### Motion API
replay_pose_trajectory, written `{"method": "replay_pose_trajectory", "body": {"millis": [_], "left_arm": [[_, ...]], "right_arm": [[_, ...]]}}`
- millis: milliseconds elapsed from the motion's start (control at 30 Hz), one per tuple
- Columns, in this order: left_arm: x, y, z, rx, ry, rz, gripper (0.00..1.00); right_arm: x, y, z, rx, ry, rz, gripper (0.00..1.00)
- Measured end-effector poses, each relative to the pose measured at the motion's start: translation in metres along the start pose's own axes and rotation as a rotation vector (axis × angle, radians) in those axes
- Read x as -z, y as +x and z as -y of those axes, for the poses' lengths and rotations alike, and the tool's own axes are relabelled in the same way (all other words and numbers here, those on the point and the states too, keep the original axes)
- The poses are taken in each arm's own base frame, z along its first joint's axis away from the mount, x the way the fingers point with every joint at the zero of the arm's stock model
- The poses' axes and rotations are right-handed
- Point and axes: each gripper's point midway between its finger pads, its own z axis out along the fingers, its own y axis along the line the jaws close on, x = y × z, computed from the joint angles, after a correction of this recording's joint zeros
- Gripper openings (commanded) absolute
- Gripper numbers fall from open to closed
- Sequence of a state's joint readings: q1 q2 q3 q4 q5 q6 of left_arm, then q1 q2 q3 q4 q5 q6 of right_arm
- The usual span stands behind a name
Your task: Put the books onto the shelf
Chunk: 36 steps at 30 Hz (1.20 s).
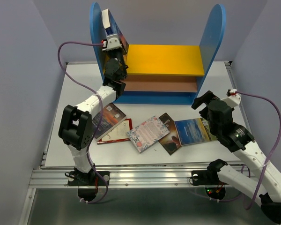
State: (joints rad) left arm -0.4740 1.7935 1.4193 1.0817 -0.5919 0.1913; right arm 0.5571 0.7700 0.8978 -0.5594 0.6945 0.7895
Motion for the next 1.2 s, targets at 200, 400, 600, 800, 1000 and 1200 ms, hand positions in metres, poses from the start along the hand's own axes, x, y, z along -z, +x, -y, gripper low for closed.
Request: {"method": "replay_pose_trajectory", "body": {"millis": [200,400,600,800,1000,1200], "left_arm": [[0.0,-0.002,-0.004,-0.008,-0.016,-0.008,0.55],[0.003,-0.015,-0.006,0.014,-0.017,-0.005,0.74],[0.004,-0.028,-0.01,0.039,-0.03,0.004,0.78],[0.014,-0.024,-0.013,0.056,-0.04,-0.019,0.89],[0.031,-0.015,-0.01,0.064,-0.053,-0.06,0.99],[0.063,-0.017,-0.013,0.068,-0.078,-0.111,0.99]], "right_arm": [[0.001,0.002,0.001,-0.003,-0.009,-0.006,1.0],[0.001,0.004,0.0,-0.006,-0.014,-0.012,1.0],[0.003,0.002,-0.001,-0.017,-0.025,-0.01,1.0],[0.005,0.002,-0.001,-0.031,-0.036,-0.011,1.0],[0.007,0.004,-0.001,-0.036,-0.046,-0.018,1.0],[0.01,0.005,-0.003,-0.038,-0.067,-0.029,1.0]]}}
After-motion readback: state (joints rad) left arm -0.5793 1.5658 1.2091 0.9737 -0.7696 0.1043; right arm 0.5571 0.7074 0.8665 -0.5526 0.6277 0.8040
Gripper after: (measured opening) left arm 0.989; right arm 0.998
